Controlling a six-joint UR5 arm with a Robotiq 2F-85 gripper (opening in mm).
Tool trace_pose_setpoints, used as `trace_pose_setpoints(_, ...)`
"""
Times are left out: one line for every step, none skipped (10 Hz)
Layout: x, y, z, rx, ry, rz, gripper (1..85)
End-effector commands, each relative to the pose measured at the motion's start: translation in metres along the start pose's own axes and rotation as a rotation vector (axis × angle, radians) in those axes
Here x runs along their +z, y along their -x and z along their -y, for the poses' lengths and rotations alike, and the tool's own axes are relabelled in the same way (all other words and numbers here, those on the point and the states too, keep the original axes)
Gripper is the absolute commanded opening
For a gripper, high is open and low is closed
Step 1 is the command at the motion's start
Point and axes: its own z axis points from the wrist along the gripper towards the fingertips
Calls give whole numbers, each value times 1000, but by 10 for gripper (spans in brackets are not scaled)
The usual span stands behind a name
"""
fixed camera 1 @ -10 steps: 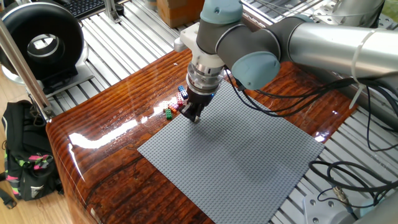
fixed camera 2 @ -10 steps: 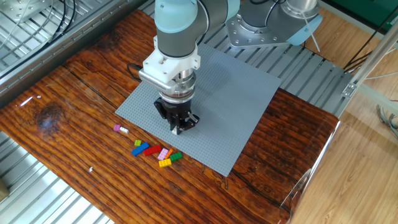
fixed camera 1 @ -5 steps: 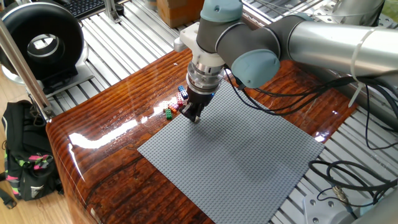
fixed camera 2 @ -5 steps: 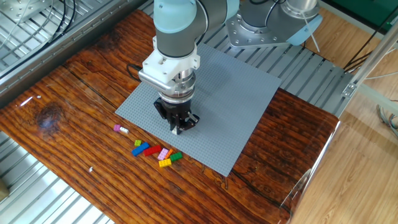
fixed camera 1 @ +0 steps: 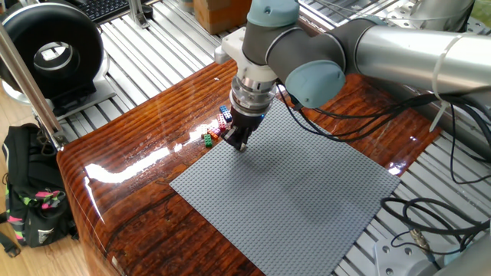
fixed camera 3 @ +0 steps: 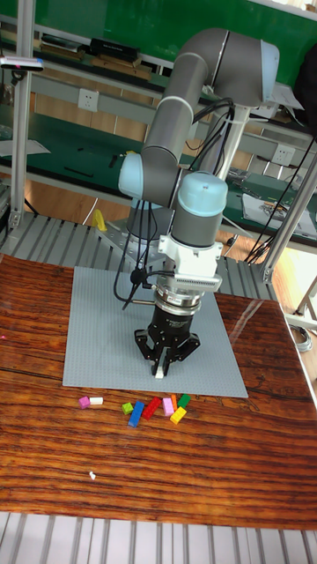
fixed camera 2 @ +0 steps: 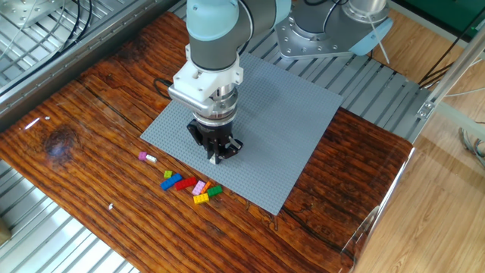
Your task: Build with small Lego blocks
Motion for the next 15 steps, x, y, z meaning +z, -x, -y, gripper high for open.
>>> trace_pose_setpoints(2, 4, 2, 13, 5, 6, 17)
trace_pose_setpoints(3, 4, 0, 16, 9, 8, 17)
trace_pose_setpoints(0, 3, -1, 21, 8, 6, 17)
trace_pose_setpoints(-4, 1, -1, 22, 4, 1, 17)
trace_pose_setpoints(-5, 1, 0, 24, 1, -1, 17)
trace_pose_setpoints(-3, 1, -1, 24, 2, 1, 17)
trace_pose_setpoints(-1, 2, 0, 16, -1, 0, 20)
trace_pose_setpoints(-1, 3, -3, -8, 11, 3, 77)
trace_pose_setpoints(1, 3, -5, -27, 20, 3, 190)
trace_pose_setpoints(2, -1, -8, -64, 33, -11, 347)
trace_pose_setpoints(2, -3, -10, -89, 52, -15, 477)
trace_pose_setpoints(2, -4, -9, -99, 54, -15, 573)
trace_pose_setpoints(2, -6, -7, -103, 43, -21, 607)
trace_pose_setpoints(-1, -9, -5, -105, 27, -35, 613)
trace_pose_setpoints(-7, -10, 1, -115, -7, -39, 613)
